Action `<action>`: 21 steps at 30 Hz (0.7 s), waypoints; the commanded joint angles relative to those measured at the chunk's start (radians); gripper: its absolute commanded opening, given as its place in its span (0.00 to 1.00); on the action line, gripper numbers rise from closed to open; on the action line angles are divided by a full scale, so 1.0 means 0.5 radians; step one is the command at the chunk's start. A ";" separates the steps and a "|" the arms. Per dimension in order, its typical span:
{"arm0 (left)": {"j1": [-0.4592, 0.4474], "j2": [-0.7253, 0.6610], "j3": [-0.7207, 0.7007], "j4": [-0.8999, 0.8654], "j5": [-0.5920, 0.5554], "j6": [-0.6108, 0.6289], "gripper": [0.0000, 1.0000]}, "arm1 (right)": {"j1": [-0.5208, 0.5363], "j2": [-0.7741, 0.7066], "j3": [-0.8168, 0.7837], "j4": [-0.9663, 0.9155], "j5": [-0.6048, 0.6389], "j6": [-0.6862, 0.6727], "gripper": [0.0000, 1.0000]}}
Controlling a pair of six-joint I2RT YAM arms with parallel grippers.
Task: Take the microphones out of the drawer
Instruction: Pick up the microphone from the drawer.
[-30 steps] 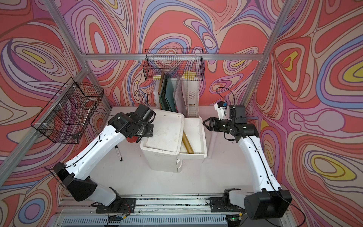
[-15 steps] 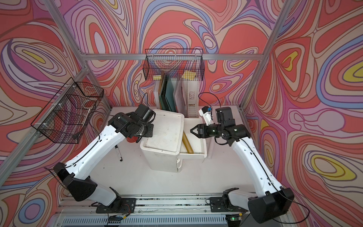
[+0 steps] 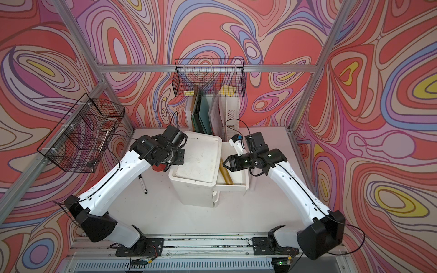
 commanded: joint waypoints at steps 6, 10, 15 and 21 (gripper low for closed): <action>0.037 0.000 -0.027 -0.209 -0.285 0.024 0.00 | 0.126 0.107 -0.017 -0.037 0.235 -0.036 0.57; 0.037 0.001 -0.029 -0.209 -0.285 0.026 0.00 | 0.186 0.146 -0.014 -0.040 0.299 -0.037 0.57; 0.037 0.001 -0.029 -0.212 -0.287 0.029 0.00 | 0.257 0.195 -0.013 -0.020 0.388 -0.017 0.57; 0.037 -0.001 -0.028 -0.212 -0.289 0.028 0.00 | 0.336 0.248 -0.005 0.001 0.547 0.012 0.56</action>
